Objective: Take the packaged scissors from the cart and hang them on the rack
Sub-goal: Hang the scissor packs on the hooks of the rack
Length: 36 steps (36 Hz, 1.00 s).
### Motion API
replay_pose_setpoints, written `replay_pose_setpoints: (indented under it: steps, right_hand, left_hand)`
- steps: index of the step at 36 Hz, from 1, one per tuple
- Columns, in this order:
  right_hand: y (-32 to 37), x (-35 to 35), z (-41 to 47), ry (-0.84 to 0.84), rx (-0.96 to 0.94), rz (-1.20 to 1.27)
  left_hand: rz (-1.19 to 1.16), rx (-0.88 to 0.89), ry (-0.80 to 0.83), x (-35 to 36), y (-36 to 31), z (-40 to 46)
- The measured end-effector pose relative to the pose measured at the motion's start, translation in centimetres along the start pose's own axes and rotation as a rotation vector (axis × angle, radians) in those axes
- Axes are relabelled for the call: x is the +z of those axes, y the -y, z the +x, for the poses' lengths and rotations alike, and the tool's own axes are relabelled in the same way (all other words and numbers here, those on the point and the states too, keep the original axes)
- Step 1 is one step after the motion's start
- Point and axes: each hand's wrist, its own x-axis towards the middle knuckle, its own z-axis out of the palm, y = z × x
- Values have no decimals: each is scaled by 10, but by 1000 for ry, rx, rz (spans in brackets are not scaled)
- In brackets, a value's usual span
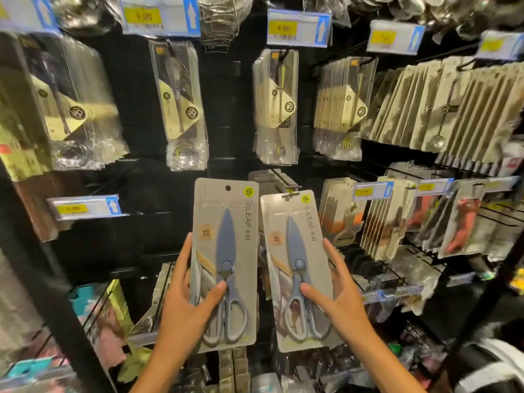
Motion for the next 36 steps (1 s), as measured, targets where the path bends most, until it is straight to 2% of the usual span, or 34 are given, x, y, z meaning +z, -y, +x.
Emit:
replay_pose_setpoints:
  steps: [9,19,28,36]
  right_hand:
    - [-19,-2,28,43,63,96]
    - [-45,-3,48,91,67,67]
    - [-68,15,64,66,27,-302]
    - [-79,29,98,50,44,-460]
  left_hand:
    - [13,6,-57,12,2,7]
    - [38,11,-88,23,4,13]
    - [73,79,-112,25,2,21]
    - [45,59,-140,19,-1,25]
